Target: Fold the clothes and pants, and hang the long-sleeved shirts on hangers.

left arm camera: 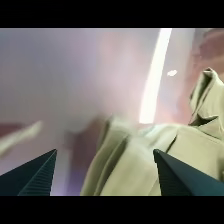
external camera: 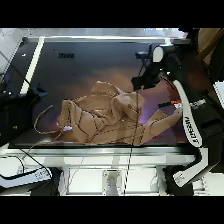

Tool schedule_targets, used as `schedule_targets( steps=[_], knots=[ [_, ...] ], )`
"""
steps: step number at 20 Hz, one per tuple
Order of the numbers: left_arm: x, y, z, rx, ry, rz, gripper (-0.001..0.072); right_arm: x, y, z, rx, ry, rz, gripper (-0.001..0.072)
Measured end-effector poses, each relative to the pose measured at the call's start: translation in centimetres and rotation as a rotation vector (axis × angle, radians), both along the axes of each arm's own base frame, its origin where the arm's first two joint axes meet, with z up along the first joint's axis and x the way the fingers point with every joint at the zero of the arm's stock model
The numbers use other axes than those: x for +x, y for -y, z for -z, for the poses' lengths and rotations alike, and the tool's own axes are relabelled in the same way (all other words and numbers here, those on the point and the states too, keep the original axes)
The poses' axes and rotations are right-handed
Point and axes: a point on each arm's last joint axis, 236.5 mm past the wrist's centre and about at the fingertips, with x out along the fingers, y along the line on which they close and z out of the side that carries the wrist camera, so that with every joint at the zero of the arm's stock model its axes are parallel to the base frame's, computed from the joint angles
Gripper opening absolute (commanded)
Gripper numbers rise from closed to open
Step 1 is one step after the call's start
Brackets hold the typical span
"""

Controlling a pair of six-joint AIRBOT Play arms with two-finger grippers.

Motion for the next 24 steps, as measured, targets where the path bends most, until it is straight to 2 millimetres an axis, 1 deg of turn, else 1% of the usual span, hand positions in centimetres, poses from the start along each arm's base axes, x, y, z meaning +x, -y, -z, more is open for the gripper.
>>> schedule_targets(
  steps=[2,4,5,6,7,8,9,10,11,12,15,17,19,20,22,23,24],
  knots=[
    [3.2,1.8,-0.5,0.075,-0.007,0.078,0.0679,1.9,1.5,-1.0,-0.004,0.071,0.042,0.0532],
    [5.1,4.1,0.3,0.094,-0.068,0.177,0.0679,3.3,2.0,-1.6,0.001,0.125,0.061,0.0531],
    [5.4,5.2,1.1,0.087,-0.114,0.224,0.0678,3.9,2.1,-1.9,0.008,0.152,0.061,0.0513],
    [5.6,6.2,2.3,0.075,-0.166,0.259,0.0678,4.7,1.7,-2.2,0.023,0.186,0.053,0.0462],
    [5.7,6.8,3.4,0.066,-0.21,0.277,0.0677,5.4,1.2,-2.5,0.041,0.221,0.044,0.0446],
    [5.6,7.3,4.7,0.054,-0.252,0.291,0.0675,6.3,0.7,-2.6,0.058,0.253,0.036,0.0446],
    [5.4,7.8,6.0,0.042,-0.296,0.301,0.064,7.0,0.0,-2.4,0.077,0.273,0.023,0.0446],
    [5.2,8.3,6.9,0.03,-0.326,0.317,0.0625,7.5,-0.9,-1.8,0.103,0.28,0.005,0.0447],
    [5.0,8.9,7.7,0.016,-0.351,0.332,0.0626,7.8,-2.0,-1.0,0.133,0.275,-0.017,0.0457],
    [4.7,9.7,8.2,0.003,-0.371,0.353,0.0626,8.0,-3.5,0.3,0.169,0.257,-0.044,0.0457],
    [3.6,12.1,9.1,-0.02,-0.412,0.435,0.0626,8.2,-7.8,4.3,0.259,0.202,-0.108,0.0458],
    [2.7,13.4,9.2,-0.028,-0.434,0.493,0.0626,8.2,-10.6,6.6,0.308,0.171,-0.147,0.0457],
    [1.8,14.2,9.4,-0.035,-0.458,0.537,0.0626,8.1,-13.3,8.4,0.348,0.154,-0.185,0.0457],
    [1.5,14.4,9.4,-0.037,-0.464,0.552,0.0625,8.0,-14.5,9.3,0.363,0.147,-0.202,0.0457],
    [1.1,14.7,9.4,-0.038,-0.474,0.572,0.0619,7.5,-16.5,10.5,0.389,0.135,-0.232,0.0457],
    [0.9,14.8,9.4,-0.041,-0.482,0.58,0.0572,7.1,-17.3,11.1,0.396,0.126,-0.248,0.0457],
    [0.6,14.9,9.4,-0.044,-0.49,0.588,0.0565,6.9,-17.8,11.6,0.397,0.12,-0.262,0.0457]
  ],
)
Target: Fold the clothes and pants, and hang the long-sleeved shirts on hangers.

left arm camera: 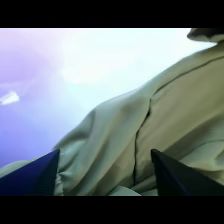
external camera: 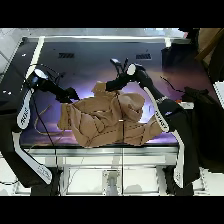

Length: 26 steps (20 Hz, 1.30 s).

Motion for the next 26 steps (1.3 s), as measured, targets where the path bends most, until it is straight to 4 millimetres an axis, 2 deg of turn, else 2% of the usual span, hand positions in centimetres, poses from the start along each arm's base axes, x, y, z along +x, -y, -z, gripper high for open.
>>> schedule_targets(
  steps=[3,7,9,10,11,12,15,16,18,21,24,26],
  knots=[
    [-0.7,0.2,-0.1,-0.007,-0.022,0.02,0.0565,-0.7,-1.4,1.1,0.005,-0.005,-0.038,0.0456],
    [-1.1,0.3,-0.2,-0.011,-0.034,0.032,0.0565,-1.2,-2.1,2.3,-0.003,-0.002,-0.07,0.0442],
    [-1.1,0.3,-0.2,-0.012,-0.036,0.033,0.0565,-0.9,-2.3,2.6,-0.003,0.012,-0.07,0.0322],
    [-1.1,0.3,-0.2,-0.013,-0.036,0.033,0.0565,-0.8,-2.3,2.8,-0.004,0.014,-0.068,0.0312],
    [-1.1,0.3,-0.2,-0.013,-0.037,0.033,0.0565,-0.7,-2.3,3.2,-0.008,0.015,-0.069,0.0207],
    [-1.2,0.3,-0.2,-0.013,-0.037,0.034,0.0565,-0.6,-2.4,3.4,-0.007,0.018,-0.067,0.003],
    [-1.2,0.3,-0.2,-0.014,-0.04,0.036,0.0536,-0.4,-2.3,3.9,-0.007,0.022,-0.06,0.0016],
    [-1.3,0.3,-0.3,-0.015,-0.042,0.036,0.0487,-0.1,-2.2,3.6,-0.004,0.029,-0.052,0.0015],
    [-1.3,-0.2,-0.7,-0.016,-0.042,0.027,0.0484,0.9,-1.4,1.8,0.011,0.056,-0.024,0.0015],
    [-1.2,-1.9,-2.2,-0.018,-0.026,-0.008,0.0491,3.6,2.1,-4.2,0.026,0.155,0.051,0.0015],
    [-2.2,-4.4,-4.0,-0.029,-0.037,-0.046,0.0492,5.6,8.6,-12.3,0.0,0.274,0.147,0.0015],
    [-3.2,-5.8,-4.1,-0.035,-0.054,-0.088,0.0492,5.4,13.7,-16.9,-0.036,0.324,0.209,0.0015]
  ],
)
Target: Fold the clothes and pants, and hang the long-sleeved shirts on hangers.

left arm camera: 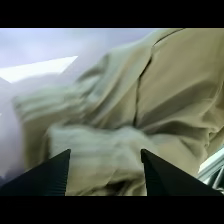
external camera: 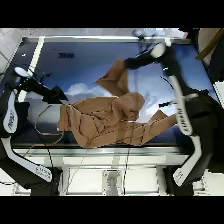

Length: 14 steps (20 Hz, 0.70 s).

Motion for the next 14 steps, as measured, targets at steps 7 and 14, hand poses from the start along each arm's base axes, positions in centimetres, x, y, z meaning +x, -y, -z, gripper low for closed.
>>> schedule_targets(
  steps=[7,14],
  knots=[
    [-2.0,0.3,4.6,0.004,-0.024,-0.114,0.0492,-6.3,15.2,-8.3,-0.123,-0.023,0.227,0.0016],
    [2.9,-1.5,4.0,0.032,0.156,-0.258,0.0492,-9.2,17.9,-8.5,-0.147,-0.099,0.27,0.0015]
  ],
)
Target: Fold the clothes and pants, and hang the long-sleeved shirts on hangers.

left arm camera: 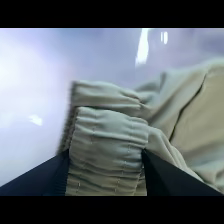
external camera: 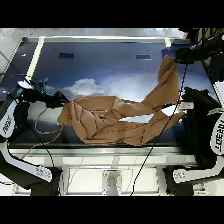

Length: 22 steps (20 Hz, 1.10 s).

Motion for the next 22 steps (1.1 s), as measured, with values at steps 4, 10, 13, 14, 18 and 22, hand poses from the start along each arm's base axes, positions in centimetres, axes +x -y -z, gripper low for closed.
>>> schedule_targets(
  steps=[4,10,13,14,18,22],
  knots=[
    [0.9,-2.2,-1.0,-0.002,0.037,-0.063,0.0491,-0.3,0.2,0.0,0.001,-0.008,0.005,0.0016],
    [4.1,-2.4,-2.0,-0.023,0.138,-0.154,0.0024,-0.3,0.2,-0.1,0.008,-0.009,0.017,0.0015],
    [5.4,-1.5,-3.8,-0.084,0.218,-0.153,0.0021,-0.3,0.3,-0.1,0.008,-0.008,0.02,0.0016],
    [5.4,-1.2,-4.3,-0.099,0.231,-0.141,0.0021,-0.3,0.3,-0.1,0.008,-0.008,0.02,0.0016],
    [3.5,-1.6,-6.9,-0.067,0.265,-0.048,0.0021,-0.5,0.6,0.1,-0.002,-0.02,0.026,0.0016],
    [-3.6,-3.5,-9.7,0.058,0.183,0.141,0.0021,-2.1,1.3,1.1,-0.037,-0.096,0.033,0.0015]
  ],
)
